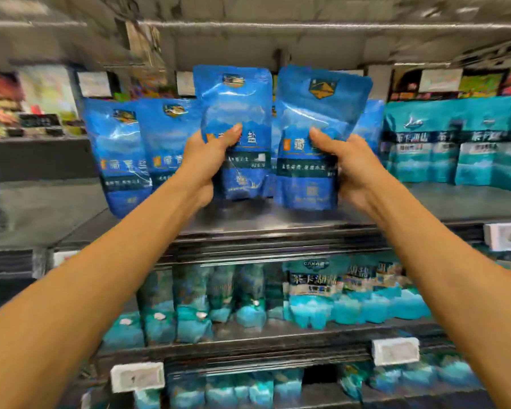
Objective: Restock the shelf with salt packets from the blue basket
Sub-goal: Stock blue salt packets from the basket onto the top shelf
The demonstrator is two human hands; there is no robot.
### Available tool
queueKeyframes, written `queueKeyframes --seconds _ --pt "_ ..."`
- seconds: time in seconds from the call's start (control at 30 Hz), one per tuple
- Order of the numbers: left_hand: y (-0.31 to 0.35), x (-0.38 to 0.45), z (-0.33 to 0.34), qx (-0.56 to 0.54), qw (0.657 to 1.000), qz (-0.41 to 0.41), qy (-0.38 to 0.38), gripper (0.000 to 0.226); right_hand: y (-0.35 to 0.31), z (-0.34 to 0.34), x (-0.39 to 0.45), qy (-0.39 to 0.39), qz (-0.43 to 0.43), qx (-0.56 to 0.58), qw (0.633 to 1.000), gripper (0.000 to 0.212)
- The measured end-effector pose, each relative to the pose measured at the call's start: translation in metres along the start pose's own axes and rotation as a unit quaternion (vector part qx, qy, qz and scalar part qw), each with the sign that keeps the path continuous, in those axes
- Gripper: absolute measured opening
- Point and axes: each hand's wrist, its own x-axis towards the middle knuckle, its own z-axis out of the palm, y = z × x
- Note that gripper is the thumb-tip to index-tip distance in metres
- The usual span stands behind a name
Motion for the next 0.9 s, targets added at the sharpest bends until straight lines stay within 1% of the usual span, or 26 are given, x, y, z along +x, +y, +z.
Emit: queueKeyframes --seconds 0.1,0.17,0.23,0.27,0.3,0.33,0.37,0.4,0.43,0.5,0.53,0.57,0.6,0.63,0.67,0.7,0.77,0.83,0.9 --pt "-0.011 0.026 0.001 0.007 1.000 0.006 0.003 0.008 0.011 0.011 0.036 -0.028 0.016 -0.032 0.999 0.038" --pt "-0.024 0.033 0.002 0.020 1.000 -0.012 -0.012 0.010 0.025 0.013 0.049 -0.050 0.029 -0.046 0.997 0.037" --pt "-0.039 0.036 -0.002 0.051 0.998 -0.032 -0.026 0.020 0.040 0.006 0.055 -0.065 0.033 -0.085 0.994 0.031" --pt "-0.044 0.037 -0.005 0.074 0.996 -0.032 -0.032 0.020 0.044 0.001 0.057 -0.075 0.030 -0.128 0.988 0.028" --pt "-0.046 0.038 -0.011 0.119 0.992 -0.020 -0.036 0.016 0.045 -0.006 0.057 -0.088 0.026 -0.182 0.979 0.026" --pt "-0.046 0.038 -0.017 0.190 0.981 0.000 -0.043 0.011 0.045 -0.012 0.058 -0.105 0.022 -0.231 0.967 0.023" --pt "-0.044 0.039 -0.023 0.277 0.959 0.021 -0.054 0.010 0.045 -0.017 0.058 -0.117 0.024 -0.266 0.957 0.022" --pt "-0.041 0.038 -0.027 0.359 0.930 0.037 -0.064 0.014 0.046 -0.022 0.059 -0.123 0.025 -0.292 0.948 0.024" --pt "-0.039 0.036 -0.031 0.436 0.896 0.047 -0.066 0.022 0.046 -0.024 0.059 -0.119 0.027 -0.315 0.941 0.032" --pt "-0.036 0.031 -0.035 0.577 0.814 0.060 -0.034 0.051 0.048 -0.025 0.060 -0.104 0.023 -0.351 0.930 0.054" --pt "-0.035 0.030 -0.035 0.623 0.779 0.064 -0.014 0.062 0.049 -0.024 0.060 -0.100 0.023 -0.365 0.925 0.062" --pt "-0.034 0.027 -0.033 0.649 0.758 0.069 -0.004 0.066 0.049 -0.023 0.061 -0.096 0.022 -0.380 0.920 0.061" --pt "-0.032 0.025 -0.031 0.662 0.747 0.070 0.002 0.065 0.050 -0.023 0.063 -0.090 0.013 -0.399 0.912 0.051" --pt "-0.029 0.025 -0.030 0.671 0.739 0.063 0.005 0.064 0.050 -0.022 0.064 -0.075 0.003 -0.424 0.902 0.040" --pt "-0.026 0.025 -0.030 0.676 0.735 0.051 0.006 0.061 0.049 -0.021 0.065 -0.058 -0.006 -0.453 0.889 0.041" --pt "-0.024 0.026 -0.031 0.677 0.735 0.034 0.005 0.057 0.048 -0.020 0.066 -0.039 -0.010 -0.483 0.875 0.050" --pt "-0.022 0.027 -0.033 0.661 0.750 0.008 0.000 0.050 0.048 -0.018 0.068 -0.018 -0.015 -0.531 0.847 0.062" --pt "-0.023 0.028 -0.034 0.639 0.770 0.006 0.000 0.049 0.048 -0.016 0.068 -0.023 -0.027 -0.561 0.827 0.066" --pt "-0.025 0.028 -0.035 0.639 0.768 0.027 0.005 0.047 0.048 -0.013 0.066 -0.033 -0.037 -0.561 0.827 0.062"
